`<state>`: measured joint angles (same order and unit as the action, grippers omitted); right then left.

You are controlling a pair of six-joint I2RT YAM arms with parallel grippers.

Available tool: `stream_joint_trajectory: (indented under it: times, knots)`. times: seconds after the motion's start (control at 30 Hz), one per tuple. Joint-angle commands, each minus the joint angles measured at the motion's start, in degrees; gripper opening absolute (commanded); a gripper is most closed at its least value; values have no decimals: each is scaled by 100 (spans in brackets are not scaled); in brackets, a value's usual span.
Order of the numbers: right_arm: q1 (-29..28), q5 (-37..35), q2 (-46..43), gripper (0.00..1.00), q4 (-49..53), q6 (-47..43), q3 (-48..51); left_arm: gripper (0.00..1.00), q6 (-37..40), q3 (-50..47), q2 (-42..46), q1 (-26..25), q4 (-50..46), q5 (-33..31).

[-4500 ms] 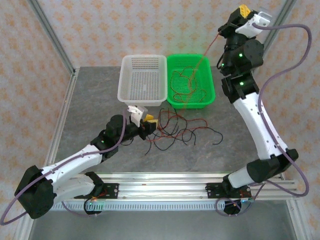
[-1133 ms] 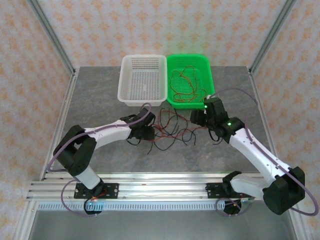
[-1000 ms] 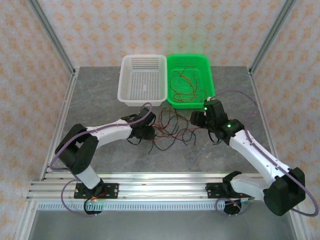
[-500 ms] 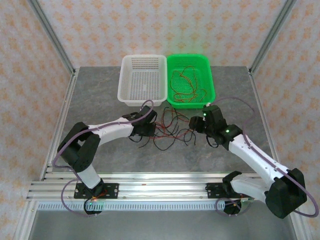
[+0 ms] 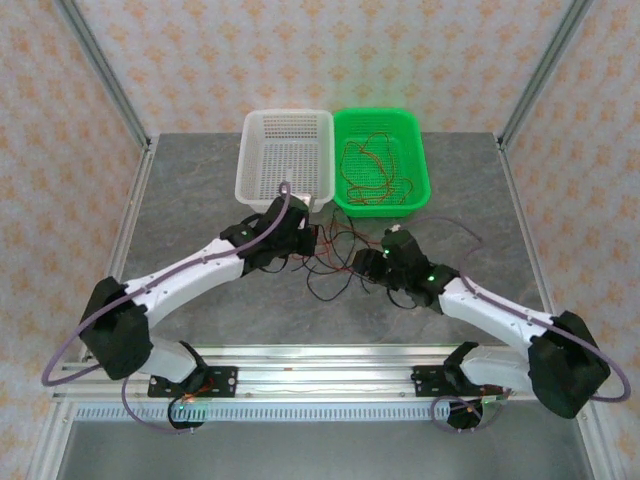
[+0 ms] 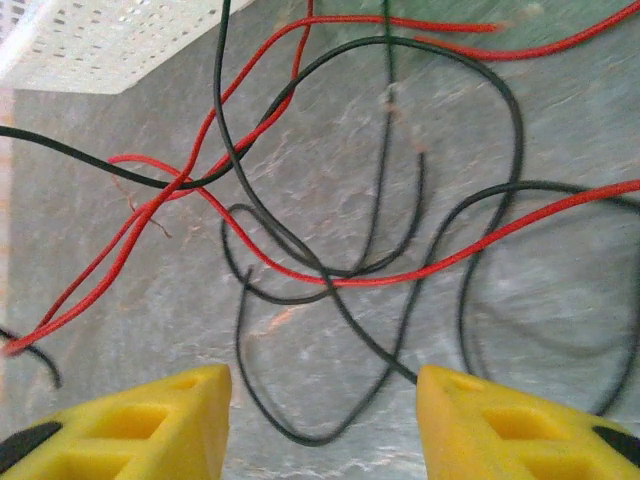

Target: Untangle the cables

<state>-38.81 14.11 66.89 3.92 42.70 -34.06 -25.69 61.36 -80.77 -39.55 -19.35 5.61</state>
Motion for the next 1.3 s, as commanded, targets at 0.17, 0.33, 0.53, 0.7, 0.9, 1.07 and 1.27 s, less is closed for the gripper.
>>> stream_joint_trajectory:
  times: [0.17,0.33,0.53,0.7,0.9,1.07,1.27]
  knots:
    - [-589,-787,479,51,-1646,1732,-13,0,-166,-194,486,-70,259,85]
    - [-790,-545,1003,48,-2499,2413,-35,0,-199,-310,738,-71,419,117]
    - [-950,-429,1286,47,-2411,2839,-221,0,-181,-438,825,-67,348,-8]
    - [-953,-763,1010,47,-1755,2638,-249,38,-198,-727,709,5,-94,-189]
    - [-949,-1554,251,48,-362,2083,-399,56,-320,-1542,497,281,353,189]
    - [-944,-1832,-251,48,118,1920,-400,58,-357,-1748,39,343,748,349]
    - [-939,-1733,-252,48,79,1899,-292,55,-357,-1824,-357,351,1260,456]
